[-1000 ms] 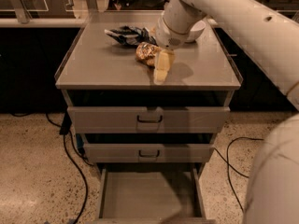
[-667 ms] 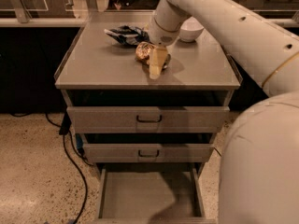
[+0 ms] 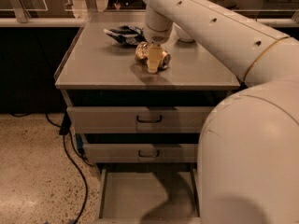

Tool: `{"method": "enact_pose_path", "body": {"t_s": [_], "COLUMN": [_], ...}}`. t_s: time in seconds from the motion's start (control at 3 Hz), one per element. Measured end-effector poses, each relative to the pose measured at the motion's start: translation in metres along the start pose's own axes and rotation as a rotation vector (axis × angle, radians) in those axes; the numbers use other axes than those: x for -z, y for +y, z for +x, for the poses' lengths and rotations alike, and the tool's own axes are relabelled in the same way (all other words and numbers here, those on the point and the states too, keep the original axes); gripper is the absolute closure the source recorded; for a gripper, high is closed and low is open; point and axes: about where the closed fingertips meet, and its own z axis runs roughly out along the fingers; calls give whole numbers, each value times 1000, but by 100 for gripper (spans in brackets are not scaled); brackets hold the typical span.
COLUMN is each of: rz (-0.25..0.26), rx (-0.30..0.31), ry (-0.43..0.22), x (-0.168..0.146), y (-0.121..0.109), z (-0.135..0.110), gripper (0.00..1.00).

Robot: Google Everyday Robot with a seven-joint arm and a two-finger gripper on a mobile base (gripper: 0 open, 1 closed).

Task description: Place orange can into bottom drawer

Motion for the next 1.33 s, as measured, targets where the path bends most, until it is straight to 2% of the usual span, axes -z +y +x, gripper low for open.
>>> {"method": "enact_pose_path", "body": {"t_s": [0.33, 1.0, 1.33], "rz": [-7, -7, -7], "rx": [-1, -1, -1], "ry": [-11, -11, -11], "x": [-1, -1, -1], "y": [2, 2, 2], "z": [-2, -2, -2], "gripper": [49, 97, 100]}}
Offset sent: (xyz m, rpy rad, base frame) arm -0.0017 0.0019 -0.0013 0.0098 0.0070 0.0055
